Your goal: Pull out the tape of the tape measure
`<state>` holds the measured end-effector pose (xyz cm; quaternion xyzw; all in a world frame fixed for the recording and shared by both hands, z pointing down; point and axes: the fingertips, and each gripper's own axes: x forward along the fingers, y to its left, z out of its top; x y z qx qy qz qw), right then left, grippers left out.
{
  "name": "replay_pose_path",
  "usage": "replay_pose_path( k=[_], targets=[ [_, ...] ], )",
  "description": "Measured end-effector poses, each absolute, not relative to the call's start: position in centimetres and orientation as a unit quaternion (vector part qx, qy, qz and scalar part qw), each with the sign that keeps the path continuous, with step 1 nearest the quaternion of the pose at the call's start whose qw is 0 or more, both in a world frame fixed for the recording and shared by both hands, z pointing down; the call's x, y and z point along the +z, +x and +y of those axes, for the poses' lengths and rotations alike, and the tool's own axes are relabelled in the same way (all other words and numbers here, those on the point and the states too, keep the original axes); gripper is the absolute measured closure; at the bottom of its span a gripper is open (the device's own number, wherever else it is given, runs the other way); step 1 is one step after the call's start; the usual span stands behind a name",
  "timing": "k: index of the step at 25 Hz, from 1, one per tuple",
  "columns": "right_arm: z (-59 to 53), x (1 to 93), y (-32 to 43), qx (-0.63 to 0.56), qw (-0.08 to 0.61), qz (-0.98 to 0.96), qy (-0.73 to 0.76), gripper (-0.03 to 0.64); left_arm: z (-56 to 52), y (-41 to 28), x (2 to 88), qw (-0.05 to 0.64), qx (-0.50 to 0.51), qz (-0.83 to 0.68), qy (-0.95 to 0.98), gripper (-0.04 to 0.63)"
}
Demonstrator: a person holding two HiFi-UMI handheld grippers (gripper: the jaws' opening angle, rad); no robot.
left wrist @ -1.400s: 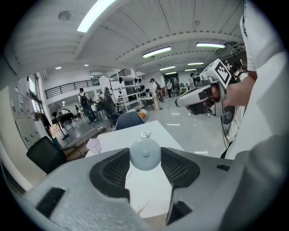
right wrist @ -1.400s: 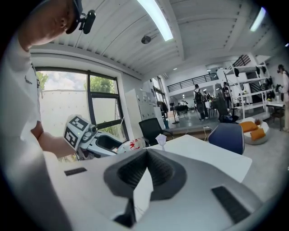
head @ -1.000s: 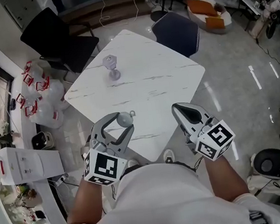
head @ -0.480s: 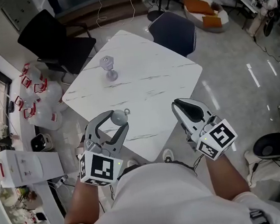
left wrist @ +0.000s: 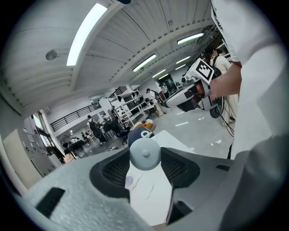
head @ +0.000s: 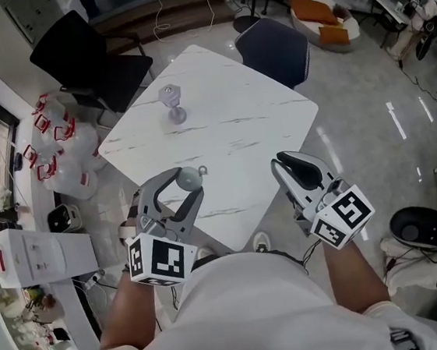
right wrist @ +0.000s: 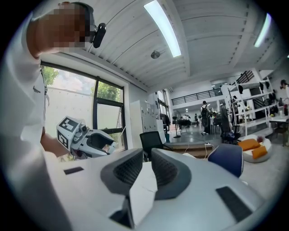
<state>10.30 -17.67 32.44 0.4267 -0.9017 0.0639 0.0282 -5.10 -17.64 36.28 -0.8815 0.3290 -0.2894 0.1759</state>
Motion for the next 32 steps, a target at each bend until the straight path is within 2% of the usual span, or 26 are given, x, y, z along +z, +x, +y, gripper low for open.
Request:
replay_pose_path(
  k=[8,21,32],
  targets=[
    [-17.5,32.4,9.2,0.081,0.020,-0.908,0.411,0.552,-17.5,-4.8,36.5,0.189,-0.296,0.327,-0.877,0.373],
    [-16.3,32.8,2.4,0.116,0.007,-0.938,0.326,0.552,-16.3,-2.5,36.6,0.214,-0.290,0.304,-0.882,0.373],
    [-16.2,33.5,0.6,0.191,-0.022,-0.938,0.290,0.549,-15.2,-1.4,36.2,0.214,-0.287,0.295,-0.886,0.373]
  ],
)
